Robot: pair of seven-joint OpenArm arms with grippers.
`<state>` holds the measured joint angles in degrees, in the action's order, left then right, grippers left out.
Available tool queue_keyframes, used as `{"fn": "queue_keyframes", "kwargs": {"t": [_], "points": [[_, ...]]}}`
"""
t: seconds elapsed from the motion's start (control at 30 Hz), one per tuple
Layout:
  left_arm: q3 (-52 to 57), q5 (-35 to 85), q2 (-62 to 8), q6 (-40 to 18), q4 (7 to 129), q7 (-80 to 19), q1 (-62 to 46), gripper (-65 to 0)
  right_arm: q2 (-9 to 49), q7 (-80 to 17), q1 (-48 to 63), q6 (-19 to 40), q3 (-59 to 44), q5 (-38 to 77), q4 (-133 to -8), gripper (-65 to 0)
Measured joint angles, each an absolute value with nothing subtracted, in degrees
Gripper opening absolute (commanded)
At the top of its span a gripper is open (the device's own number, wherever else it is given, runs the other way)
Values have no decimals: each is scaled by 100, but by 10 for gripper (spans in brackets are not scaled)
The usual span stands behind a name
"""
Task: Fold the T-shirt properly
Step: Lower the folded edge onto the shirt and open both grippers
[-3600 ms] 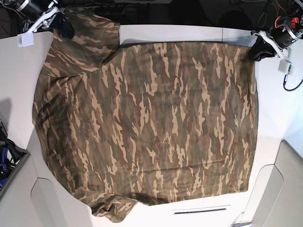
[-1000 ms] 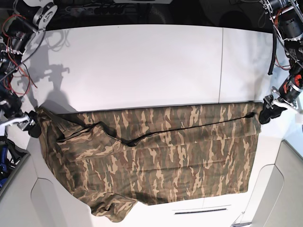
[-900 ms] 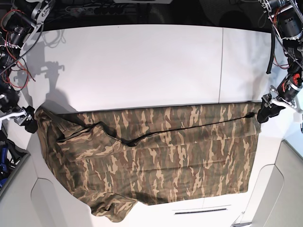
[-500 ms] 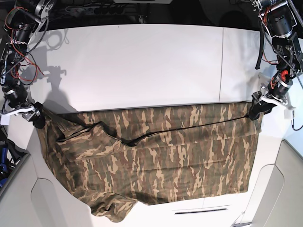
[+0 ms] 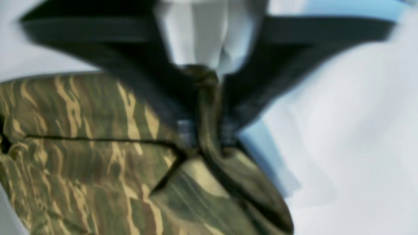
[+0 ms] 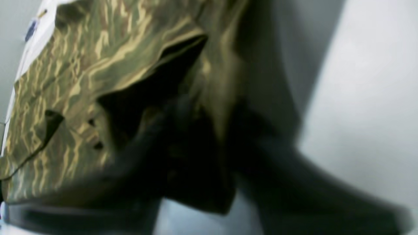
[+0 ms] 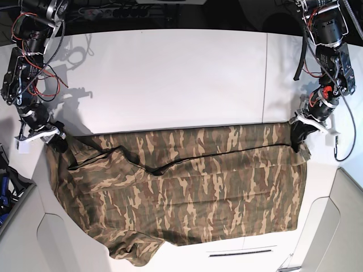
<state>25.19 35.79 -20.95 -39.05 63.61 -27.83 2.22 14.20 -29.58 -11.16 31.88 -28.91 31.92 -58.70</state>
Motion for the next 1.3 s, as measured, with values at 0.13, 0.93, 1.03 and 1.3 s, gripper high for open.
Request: {"fn": "queue_keyframes", "kwargs": {"t": [0.13, 0.93, 1.03, 1.3], "points": [[2519, 3573, -2128, -3922, 6361, -2875, 311, -650, 1431, -3103, -1232, 3190, -2891, 3190, -5900, -650], [2571, 5787, -2840, -3940, 7561, -4864, -996, -650, 1540, -4528, 803, 3288, -3452, 4233, -8381, -650], [2600, 5822, -2845, -3942, 8042, -4847, -1413, -650, 1542, -4536, 1160, 3301, -3546, 4370, -8707, -650], [2810, 5819, -2845, -3942, 8954, -4882, -2386, -650, 1542, -4956, 1874, 3306, -4012, 4936, -9236, -650]]}}
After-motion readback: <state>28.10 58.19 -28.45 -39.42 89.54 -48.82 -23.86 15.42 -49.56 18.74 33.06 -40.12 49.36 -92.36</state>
